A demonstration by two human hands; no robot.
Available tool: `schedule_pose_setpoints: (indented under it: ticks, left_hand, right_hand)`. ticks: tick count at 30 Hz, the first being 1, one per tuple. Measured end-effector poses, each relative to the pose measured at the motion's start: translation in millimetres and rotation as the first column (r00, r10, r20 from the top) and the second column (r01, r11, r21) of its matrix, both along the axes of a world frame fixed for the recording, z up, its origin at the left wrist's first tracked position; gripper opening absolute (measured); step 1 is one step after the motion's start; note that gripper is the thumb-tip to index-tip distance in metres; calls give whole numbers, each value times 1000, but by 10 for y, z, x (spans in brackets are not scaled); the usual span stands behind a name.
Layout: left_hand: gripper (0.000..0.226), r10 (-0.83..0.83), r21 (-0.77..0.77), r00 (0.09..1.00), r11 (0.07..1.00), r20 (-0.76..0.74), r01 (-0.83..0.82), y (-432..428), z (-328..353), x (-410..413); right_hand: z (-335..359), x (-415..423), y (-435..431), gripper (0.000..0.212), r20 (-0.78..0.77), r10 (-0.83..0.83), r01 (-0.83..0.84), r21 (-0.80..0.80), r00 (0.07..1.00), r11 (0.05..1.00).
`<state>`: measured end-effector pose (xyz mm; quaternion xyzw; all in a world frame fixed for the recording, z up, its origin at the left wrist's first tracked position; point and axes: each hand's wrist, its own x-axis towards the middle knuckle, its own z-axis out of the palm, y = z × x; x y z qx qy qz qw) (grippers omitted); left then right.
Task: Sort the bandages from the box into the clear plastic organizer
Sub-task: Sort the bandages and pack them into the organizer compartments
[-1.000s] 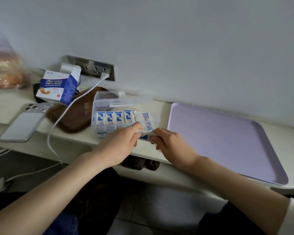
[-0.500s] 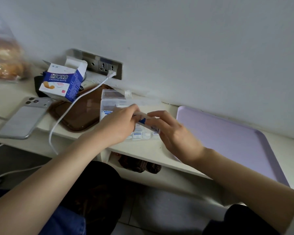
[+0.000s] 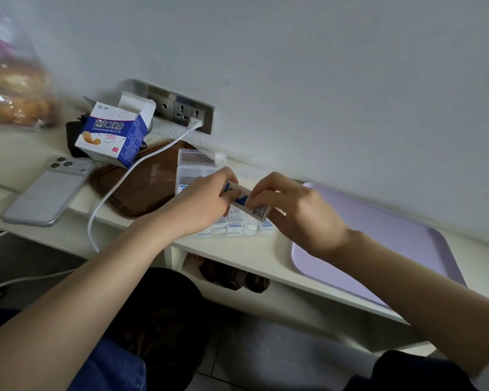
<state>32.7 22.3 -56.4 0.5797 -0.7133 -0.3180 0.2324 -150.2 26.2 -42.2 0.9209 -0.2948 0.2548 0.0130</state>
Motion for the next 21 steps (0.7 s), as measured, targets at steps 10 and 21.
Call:
schedule_pose_setpoints:
  ticks: [10, 21]
  left_hand:
    - [9, 64, -258, 981, 966, 182, -15, 84, 52, 248]
    - [38, 281, -405, 945, 894, 166, -194, 104, -59, 350]
  right_hand:
    - [15, 430, -42, 24, 51, -407, 272, 666, 912, 695]
    - [24, 549, -357, 19, -66, -543, 452, 644, 837, 618]
